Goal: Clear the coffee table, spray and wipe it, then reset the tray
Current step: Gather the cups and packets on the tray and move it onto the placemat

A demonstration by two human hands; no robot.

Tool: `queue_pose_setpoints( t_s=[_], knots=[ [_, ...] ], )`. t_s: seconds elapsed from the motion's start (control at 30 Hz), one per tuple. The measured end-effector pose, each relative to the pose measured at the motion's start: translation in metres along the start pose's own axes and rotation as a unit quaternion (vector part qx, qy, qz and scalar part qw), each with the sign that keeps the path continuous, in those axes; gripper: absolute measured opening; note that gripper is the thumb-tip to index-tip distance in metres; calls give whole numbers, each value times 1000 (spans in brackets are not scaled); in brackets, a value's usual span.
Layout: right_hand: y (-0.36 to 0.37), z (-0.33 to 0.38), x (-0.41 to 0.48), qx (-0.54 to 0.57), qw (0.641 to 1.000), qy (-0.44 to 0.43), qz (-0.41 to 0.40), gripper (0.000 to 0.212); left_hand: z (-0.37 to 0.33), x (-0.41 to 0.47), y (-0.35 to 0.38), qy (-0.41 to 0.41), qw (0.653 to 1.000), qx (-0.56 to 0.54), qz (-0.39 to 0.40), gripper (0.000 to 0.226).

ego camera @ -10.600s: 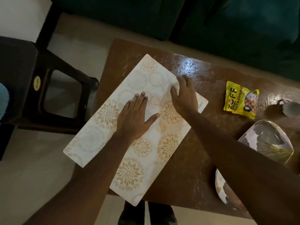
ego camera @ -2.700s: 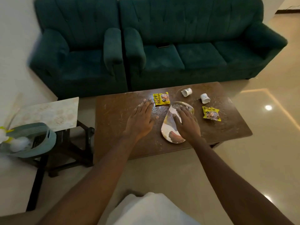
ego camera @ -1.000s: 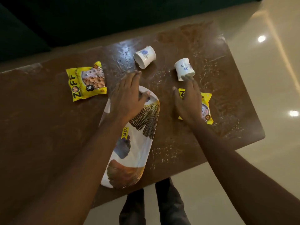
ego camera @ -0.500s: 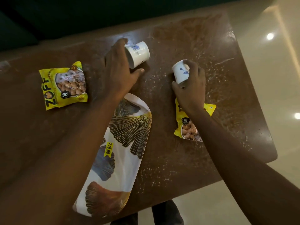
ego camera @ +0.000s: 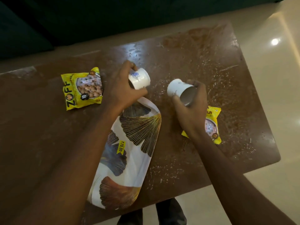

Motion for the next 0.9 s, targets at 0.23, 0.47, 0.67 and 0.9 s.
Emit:
queue_pose_setpoints(
  t_s=[0.23,0.47,0.67,0.9],
  knots=[
    [24,28,-97,1,993,16,120,61,32,-98,-31,-54,994,79,51,71],
    [52,21,-171,-98,976,6,192,70,84,-151,-19,39,979,166,113,59],
    [68,26,-184,-183,963,-40,196,68,102,-151,-23,66,984,146,79,60],
    [64,22,-191,-133,961,-37,239,73,112,-152,-23,78,987,118,76,70]
  ],
)
Point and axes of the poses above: each hand's wrist, its own x-axis towards the middle knuckle, its own y-axis out of the palm, z = x × y, the point moved 5 cm from there along x, towards the middle knuckle, and after that the axes turned 3 degrees about -y, right-handed, at the moved point
